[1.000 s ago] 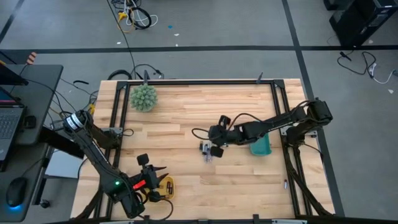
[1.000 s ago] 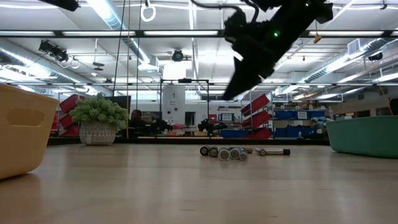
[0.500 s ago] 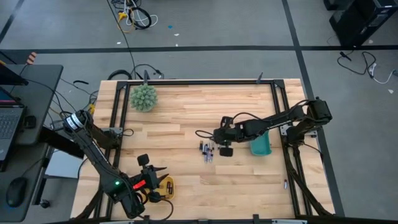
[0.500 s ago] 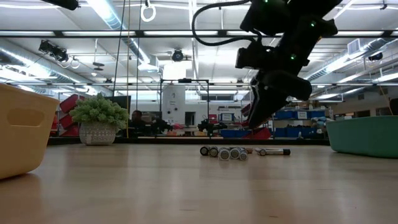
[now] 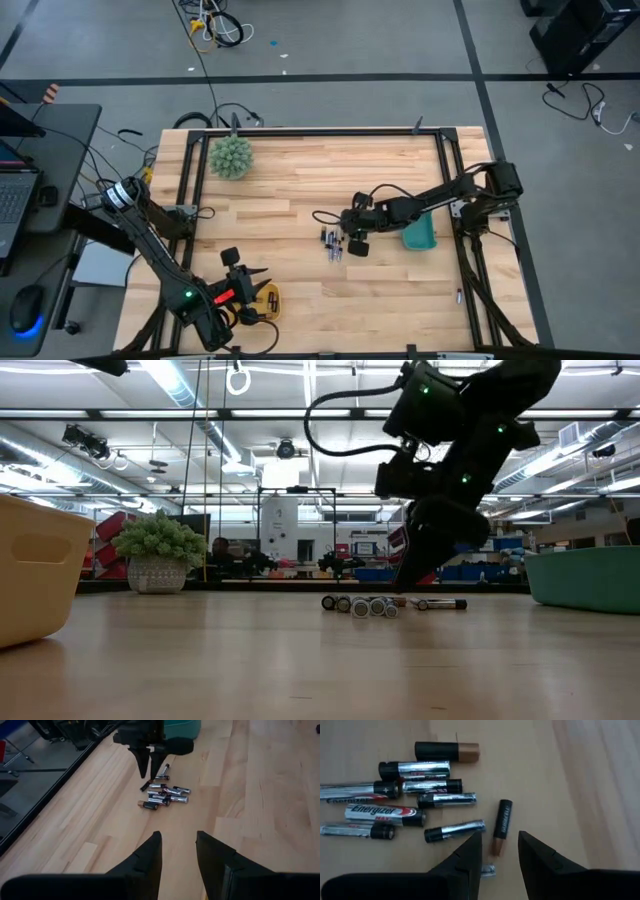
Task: Sort batteries
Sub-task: Put the black battery into the yellow bin
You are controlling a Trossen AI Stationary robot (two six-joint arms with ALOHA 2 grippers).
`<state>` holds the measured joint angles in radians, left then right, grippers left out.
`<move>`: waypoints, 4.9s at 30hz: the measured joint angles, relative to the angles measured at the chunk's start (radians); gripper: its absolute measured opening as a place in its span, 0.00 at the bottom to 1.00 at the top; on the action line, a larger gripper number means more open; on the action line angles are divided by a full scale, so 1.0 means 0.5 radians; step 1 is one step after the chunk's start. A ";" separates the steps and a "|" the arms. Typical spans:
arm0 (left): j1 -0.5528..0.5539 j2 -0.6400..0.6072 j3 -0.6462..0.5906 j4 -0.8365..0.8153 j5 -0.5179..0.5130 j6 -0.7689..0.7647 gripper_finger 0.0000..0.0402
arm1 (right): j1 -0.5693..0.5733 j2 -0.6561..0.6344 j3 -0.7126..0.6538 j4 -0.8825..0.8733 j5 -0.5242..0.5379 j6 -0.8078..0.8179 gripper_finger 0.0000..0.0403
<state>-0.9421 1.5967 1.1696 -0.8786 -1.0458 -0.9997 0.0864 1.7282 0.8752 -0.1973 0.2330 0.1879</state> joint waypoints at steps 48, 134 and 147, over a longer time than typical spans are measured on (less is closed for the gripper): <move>0.001 0.001 0.000 0.035 -0.140 0.002 0.29 | 0.176 -0.227 0.184 0.185 0.187 -0.178 0.01; -0.020 -0.234 0.522 -1.122 -0.352 -0.119 0.29 | -0.845 1.373 2.323 -1.256 -0.454 0.897 0.00; -0.020 -0.234 0.464 -1.120 -0.369 -0.120 0.29 | -0.818 1.383 2.334 -1.506 -0.620 0.791 0.00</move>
<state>-0.9520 1.4796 1.4014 -1.4388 -1.2304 -1.0595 -0.3226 2.4199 2.0422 -0.9506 -0.0770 0.5837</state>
